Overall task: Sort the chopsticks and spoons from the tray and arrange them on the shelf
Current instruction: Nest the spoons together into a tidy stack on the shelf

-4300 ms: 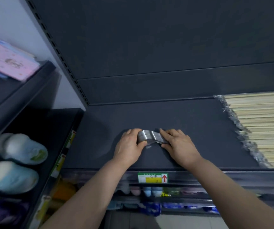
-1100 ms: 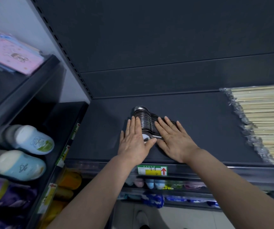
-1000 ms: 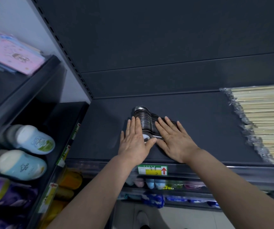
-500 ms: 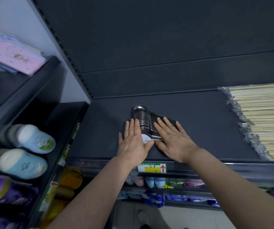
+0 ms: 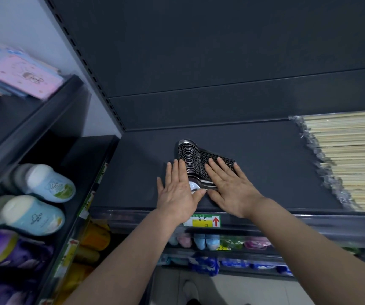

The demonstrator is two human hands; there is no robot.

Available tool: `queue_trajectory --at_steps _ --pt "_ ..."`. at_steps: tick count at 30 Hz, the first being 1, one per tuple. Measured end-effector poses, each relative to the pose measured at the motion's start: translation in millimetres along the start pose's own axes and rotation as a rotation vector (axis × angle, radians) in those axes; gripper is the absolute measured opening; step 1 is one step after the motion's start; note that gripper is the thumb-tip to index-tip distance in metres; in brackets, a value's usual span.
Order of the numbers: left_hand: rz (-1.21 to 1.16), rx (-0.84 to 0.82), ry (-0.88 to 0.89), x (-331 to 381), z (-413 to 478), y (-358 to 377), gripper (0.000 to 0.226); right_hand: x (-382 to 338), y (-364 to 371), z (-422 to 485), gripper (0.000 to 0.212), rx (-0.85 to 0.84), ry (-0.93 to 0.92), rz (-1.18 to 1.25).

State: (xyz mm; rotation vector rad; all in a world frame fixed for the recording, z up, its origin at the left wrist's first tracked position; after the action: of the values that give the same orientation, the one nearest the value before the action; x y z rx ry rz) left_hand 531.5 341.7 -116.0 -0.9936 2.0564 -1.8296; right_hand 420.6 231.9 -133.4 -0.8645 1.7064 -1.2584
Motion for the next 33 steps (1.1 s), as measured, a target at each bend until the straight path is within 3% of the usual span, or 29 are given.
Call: queue_trajectory --at_steps 7,12,17,25,33 --pt "0.005 -0.002 -0.013 1.9 -5.3 -0.1 0.094 -0.4 0.5 -3.8 0.073 -0.022 0.005 -0.006" --pt "0.008 0.011 -0.016 2.4 -7.9 1.4 0.094 -1.8 2.2 -6.5 0.089 -0.011 -0.003 0.005" --pt "-0.025 0.016 -0.04 2.0 -12.2 5.1 0.096 -3.4 -1.2 -10.5 0.069 -0.034 0.006 0.008" --pt "0.014 0.012 -0.038 2.6 -16.2 1.5 0.095 -5.0 1.5 -14.3 0.078 -0.037 0.002 0.007" --pt "0.01 0.05 -0.028 2.1 -21.9 -0.1 0.089 -6.4 -0.4 -19.0 0.065 -0.033 0.001 0.01"
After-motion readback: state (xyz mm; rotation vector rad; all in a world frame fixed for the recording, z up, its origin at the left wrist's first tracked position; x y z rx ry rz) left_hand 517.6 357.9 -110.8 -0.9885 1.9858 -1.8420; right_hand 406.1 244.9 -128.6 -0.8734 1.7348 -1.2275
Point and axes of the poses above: each hand's wrist, its own z-axis towards the middle knuckle, its own y-axis out of the palm, x = y × z, the point moved 3 cm from there along z, towards the middle knuckle, and after that the axes turned 1 degree about -x, right-handed, at the moved point
